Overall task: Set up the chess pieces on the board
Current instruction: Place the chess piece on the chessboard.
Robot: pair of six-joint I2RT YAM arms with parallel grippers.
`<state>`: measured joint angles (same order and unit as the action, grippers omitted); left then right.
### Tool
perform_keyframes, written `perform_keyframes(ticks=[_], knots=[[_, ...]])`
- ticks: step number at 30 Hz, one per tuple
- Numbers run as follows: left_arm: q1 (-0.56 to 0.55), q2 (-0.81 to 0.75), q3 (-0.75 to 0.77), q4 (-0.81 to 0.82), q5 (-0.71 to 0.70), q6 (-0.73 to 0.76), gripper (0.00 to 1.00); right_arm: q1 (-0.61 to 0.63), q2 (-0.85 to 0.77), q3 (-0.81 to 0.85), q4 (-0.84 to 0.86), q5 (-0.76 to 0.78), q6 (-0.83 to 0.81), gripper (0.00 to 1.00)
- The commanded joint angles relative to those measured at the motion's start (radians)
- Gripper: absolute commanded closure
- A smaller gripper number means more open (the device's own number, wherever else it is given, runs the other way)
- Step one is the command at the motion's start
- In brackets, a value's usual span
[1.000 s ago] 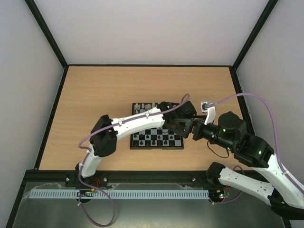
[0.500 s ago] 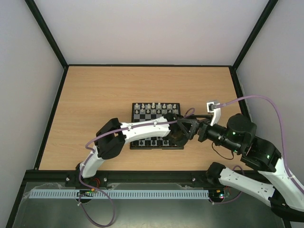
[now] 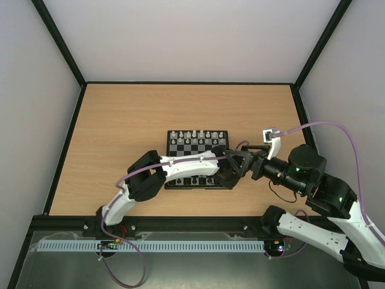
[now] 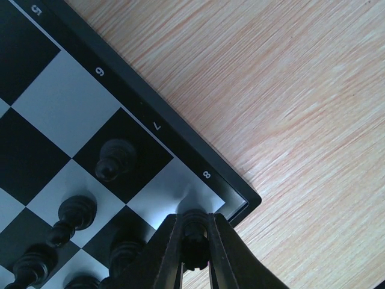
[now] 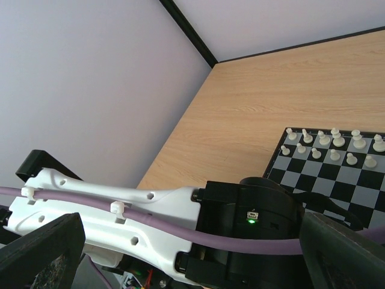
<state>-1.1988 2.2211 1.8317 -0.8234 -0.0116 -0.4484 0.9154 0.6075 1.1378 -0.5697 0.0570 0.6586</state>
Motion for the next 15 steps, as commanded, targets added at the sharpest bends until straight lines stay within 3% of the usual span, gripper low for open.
perform_keyframes(ticks=[1,15], knots=[[0.005,0.017,-0.002,0.0,-0.025,0.003,0.86,-0.006,-0.01,0.01,0.015,0.013,-0.01,0.01],[0.024,0.017,-0.026,0.029,-0.038,0.004,0.86,-0.005,-0.012,-0.007,0.013,0.021,-0.01,0.01]])
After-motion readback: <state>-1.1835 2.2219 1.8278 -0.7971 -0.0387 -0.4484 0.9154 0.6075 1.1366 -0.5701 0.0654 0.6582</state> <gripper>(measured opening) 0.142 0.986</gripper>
